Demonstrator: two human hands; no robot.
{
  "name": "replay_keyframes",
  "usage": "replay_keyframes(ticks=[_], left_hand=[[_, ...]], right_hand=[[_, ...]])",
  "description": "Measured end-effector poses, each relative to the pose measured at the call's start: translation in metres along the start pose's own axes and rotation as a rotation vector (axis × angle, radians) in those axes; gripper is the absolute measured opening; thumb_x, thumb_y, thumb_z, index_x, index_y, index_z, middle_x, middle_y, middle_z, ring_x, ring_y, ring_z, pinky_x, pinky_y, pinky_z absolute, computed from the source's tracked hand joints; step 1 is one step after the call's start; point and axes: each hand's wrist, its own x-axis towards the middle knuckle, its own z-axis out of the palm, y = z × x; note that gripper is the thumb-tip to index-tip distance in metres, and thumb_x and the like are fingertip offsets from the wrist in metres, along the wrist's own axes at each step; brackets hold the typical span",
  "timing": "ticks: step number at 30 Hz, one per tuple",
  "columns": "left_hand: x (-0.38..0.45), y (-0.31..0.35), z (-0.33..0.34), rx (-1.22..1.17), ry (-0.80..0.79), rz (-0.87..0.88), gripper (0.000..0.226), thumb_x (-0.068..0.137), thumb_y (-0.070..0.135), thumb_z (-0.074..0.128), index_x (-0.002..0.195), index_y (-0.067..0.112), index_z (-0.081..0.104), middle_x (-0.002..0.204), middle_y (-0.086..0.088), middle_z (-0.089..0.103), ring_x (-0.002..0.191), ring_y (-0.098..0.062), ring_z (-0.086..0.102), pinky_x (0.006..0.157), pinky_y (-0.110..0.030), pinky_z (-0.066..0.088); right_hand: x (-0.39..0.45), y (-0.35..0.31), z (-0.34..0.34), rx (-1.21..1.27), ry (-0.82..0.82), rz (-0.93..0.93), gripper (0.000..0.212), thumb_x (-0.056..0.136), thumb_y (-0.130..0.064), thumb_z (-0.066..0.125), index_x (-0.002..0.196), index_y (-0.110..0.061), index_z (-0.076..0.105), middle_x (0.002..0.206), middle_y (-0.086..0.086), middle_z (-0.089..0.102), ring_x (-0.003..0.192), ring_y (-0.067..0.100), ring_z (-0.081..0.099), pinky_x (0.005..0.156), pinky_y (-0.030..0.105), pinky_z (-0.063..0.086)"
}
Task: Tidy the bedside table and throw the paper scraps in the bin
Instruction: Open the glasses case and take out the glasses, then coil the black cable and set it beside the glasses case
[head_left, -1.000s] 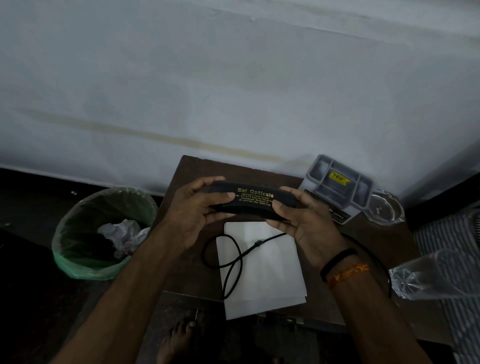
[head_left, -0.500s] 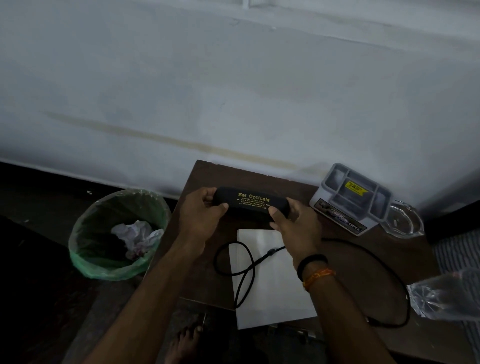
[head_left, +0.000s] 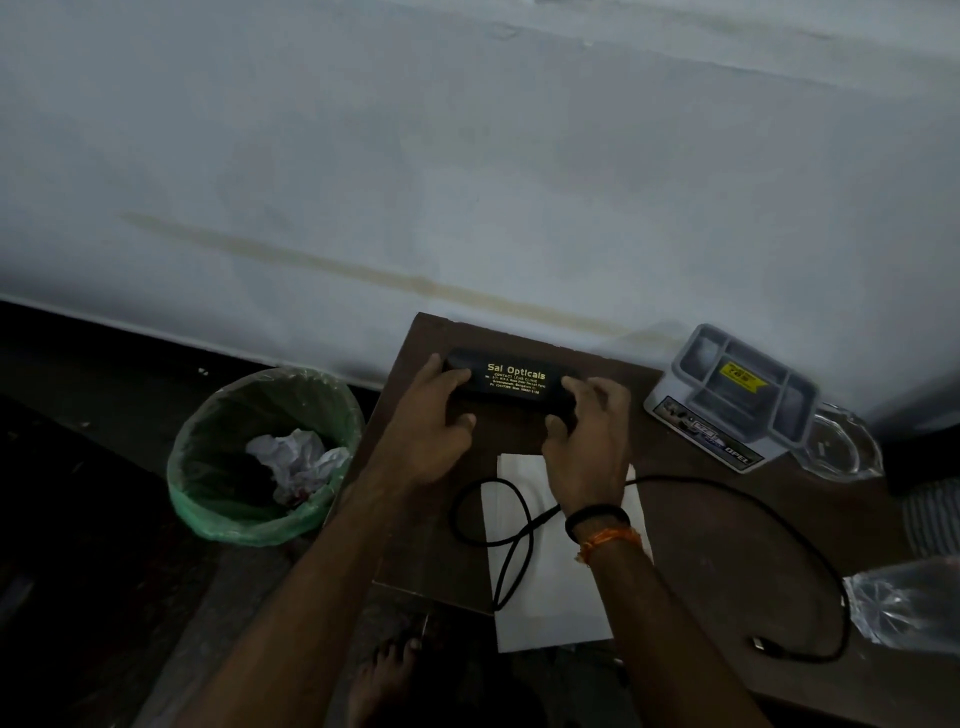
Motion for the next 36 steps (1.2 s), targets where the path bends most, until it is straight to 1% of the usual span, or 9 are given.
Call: replay_keyframes(ticks=[3, 11, 13, 16, 20, 23, 28, 33, 36], left_hand=[[-0.001, -0.004, -0.004, 0.099, -0.036, 0.046, 0.058, 0.094, 0.019, 0.061, 0.147, 0.020, 0.040, 0.165, -0.005, 0.008, 0.151, -0.022, 0.012, 0.110, -0.025, 0.016], [0.000, -0.005, -0.005, 0.164, -0.043, 0.061, 0.057, 0.092, 0.019, 0.064, 0.145, 0.014, 0.043, 0.163, -0.010, 0.015, 0.150, -0.025, 0.017, 0.112, -0.026, 0.019], [-0.001, -0.003, -0.004, 0.184, 0.063, 0.108, 0.047, 0.088, 0.018, 0.067, 0.133, 0.013, 0.054, 0.147, -0.011, 0.040, 0.135, -0.026, 0.042, 0.109, -0.027, 0.033], [-0.008, 0.012, -0.003, 0.059, 0.116, 0.217, 0.025, 0.085, 0.028, 0.072, 0.107, 0.018, 0.066, 0.105, 0.001, 0.065, 0.091, -0.009, 0.064, 0.082, -0.025, 0.055], [-0.019, 0.030, 0.006, 0.071, -0.254, 0.334, 0.032, 0.075, 0.050, 0.077, 0.095, 0.027, 0.069, 0.085, 0.014, 0.068, 0.074, 0.003, 0.063, 0.063, -0.015, 0.050], [-0.020, 0.032, 0.014, 0.251, -0.497, 0.332, 0.047, 0.066, 0.056, 0.081, 0.102, 0.028, 0.069, 0.092, 0.016, 0.064, 0.076, 0.002, 0.059, 0.059, -0.011, 0.041], [-0.019, 0.029, 0.023, 0.366, -0.497, 0.353, 0.054, 0.056, 0.066, 0.081, 0.095, 0.032, 0.066, 0.093, 0.018, 0.055, 0.081, 0.002, 0.053, 0.060, -0.015, 0.039], [-0.020, 0.025, 0.030, 0.460, -0.508, 0.354, 0.033, 0.068, 0.045, 0.083, 0.090, 0.025, 0.069, 0.096, 0.011, 0.052, 0.089, -0.008, 0.051, 0.072, -0.026, 0.047], [-0.019, 0.026, 0.029, 0.401, -0.452, 0.387, 0.013, 0.078, 0.028, 0.077, 0.086, 0.020, 0.071, 0.094, 0.008, 0.053, 0.088, -0.008, 0.053, 0.071, -0.023, 0.045]], right_hand=[[-0.004, 0.000, 0.000, -0.073, -0.054, -0.062, 0.045, 0.089, -0.009, 0.064, 0.132, -0.015, 0.057, 0.134, 0.005, 0.044, 0.117, 0.017, 0.051, 0.102, 0.026, 0.044], [0.000, 0.002, -0.019, -0.060, -0.188, -0.104, 0.039, 0.091, -0.008, 0.061, 0.129, -0.015, 0.060, 0.129, 0.003, 0.055, 0.117, 0.017, 0.054, 0.103, 0.027, 0.044], [0.000, 0.005, -0.030, -0.070, -0.211, -0.115, 0.031, 0.091, -0.007, 0.060, 0.120, -0.017, 0.067, 0.120, 0.001, 0.063, 0.109, 0.015, 0.060, 0.096, 0.026, 0.047], [0.001, 0.015, -0.051, -0.095, -0.263, -0.116, 0.021, 0.090, -0.006, 0.061, 0.104, -0.016, 0.073, 0.102, -0.001, 0.072, 0.093, 0.011, 0.065, 0.087, 0.025, 0.051], [0.003, 0.033, -0.081, -0.220, -0.336, -0.095, 0.015, 0.085, -0.008, 0.065, 0.090, -0.018, 0.075, 0.093, -0.003, 0.075, 0.082, 0.008, 0.064, 0.081, 0.022, 0.050], [-0.003, 0.042, -0.094, -0.230, -0.457, -0.107, 0.011, 0.082, -0.014, 0.071, 0.087, -0.023, 0.075, 0.086, -0.006, 0.073, 0.077, 0.003, 0.064, 0.078, 0.023, 0.054], [-0.015, 0.036, -0.085, -0.215, -0.638, -0.239, 0.033, 0.071, -0.022, 0.084, 0.101, -0.027, 0.073, 0.089, -0.012, 0.059, 0.080, 0.001, 0.059, 0.070, 0.019, 0.047], [-0.020, 0.031, -0.068, -0.271, -0.640, -0.303, 0.038, 0.069, -0.029, 0.085, 0.104, -0.030, 0.071, 0.095, -0.006, 0.054, 0.086, 0.005, 0.056, 0.071, 0.022, 0.045], [-0.020, 0.031, -0.063, -0.289, -0.600, -0.302, 0.031, 0.073, -0.030, 0.082, 0.102, -0.029, 0.071, 0.097, -0.006, 0.051, 0.088, 0.007, 0.054, 0.067, 0.018, 0.037]])
